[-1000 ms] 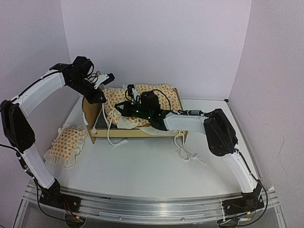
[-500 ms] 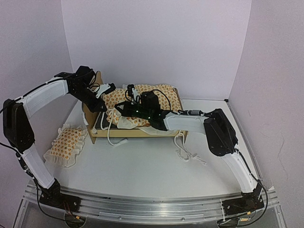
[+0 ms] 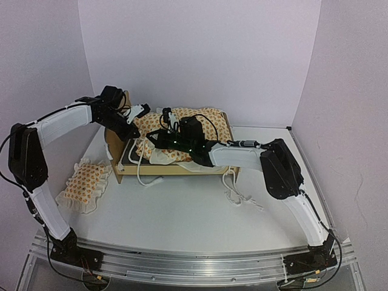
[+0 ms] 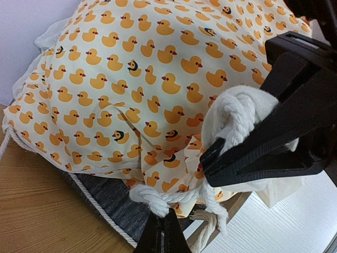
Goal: Set up the pet bed
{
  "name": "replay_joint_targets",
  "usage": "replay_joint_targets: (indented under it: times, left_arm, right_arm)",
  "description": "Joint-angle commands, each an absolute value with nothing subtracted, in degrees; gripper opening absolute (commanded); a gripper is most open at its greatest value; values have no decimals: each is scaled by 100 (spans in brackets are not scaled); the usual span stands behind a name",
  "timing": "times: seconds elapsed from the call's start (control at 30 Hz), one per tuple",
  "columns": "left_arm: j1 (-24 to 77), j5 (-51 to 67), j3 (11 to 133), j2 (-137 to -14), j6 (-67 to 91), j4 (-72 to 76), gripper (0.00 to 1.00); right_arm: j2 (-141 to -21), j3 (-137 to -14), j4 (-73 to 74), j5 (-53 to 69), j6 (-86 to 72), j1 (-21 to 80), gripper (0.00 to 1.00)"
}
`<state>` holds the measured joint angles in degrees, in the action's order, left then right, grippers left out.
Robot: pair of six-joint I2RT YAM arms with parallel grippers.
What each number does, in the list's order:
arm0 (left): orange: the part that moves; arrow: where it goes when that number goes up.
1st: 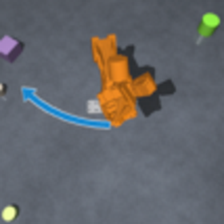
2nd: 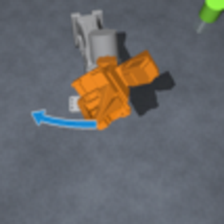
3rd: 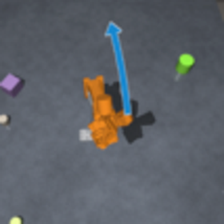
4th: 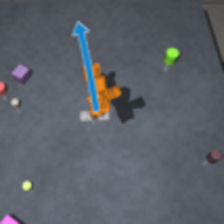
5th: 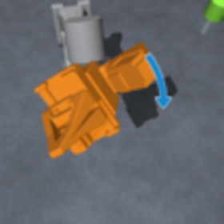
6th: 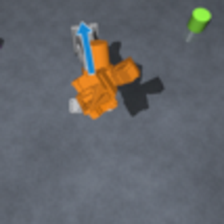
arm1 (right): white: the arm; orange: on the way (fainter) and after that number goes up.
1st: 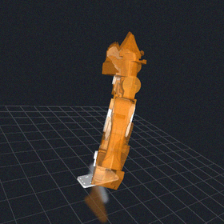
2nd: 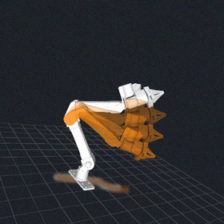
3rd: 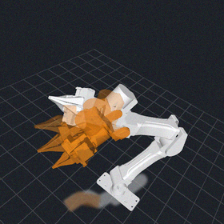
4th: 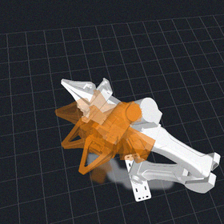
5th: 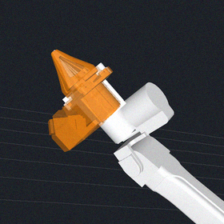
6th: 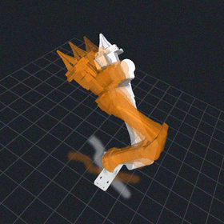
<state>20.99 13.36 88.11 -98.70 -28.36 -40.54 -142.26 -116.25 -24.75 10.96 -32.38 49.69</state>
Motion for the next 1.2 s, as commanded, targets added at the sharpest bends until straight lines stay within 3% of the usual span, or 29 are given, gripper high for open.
replay_joint_targets:
  times: [0.0,0.23,0.53,0.8,1.03,1.17]
  left_arm:
    - [2096,1627,8603,-9990,-2813,-3812,0]
    - [2094,1670,7650,-9867,-3538,-4074,0]
    - [2093,1762,8293,-10725,-3762,-4920,1]
    - [2095,2049,9587,-10657,-3796,-5636,51]
    - [2092,2337,10457,-10471,-3817,-6372,63]
    - [2110,1813,10417,-10647,-3935,-7143,52]
  right_arm:
    - [-13884,-11707,-2631,1155,-3229,4980,0]
    - [-13882,-11680,-2628,1164,-3237,4975,0]
    - [-13887,-11670,-2631,1211,-3287,4987,0]
    - [-13825,-11558,-2641,1192,-3248,4985,0]
    - [-13878,-11628,-2641,1209,-3267,4985,0]
    - [-13861,-11619,-2641,1207,-3261,4985,0]
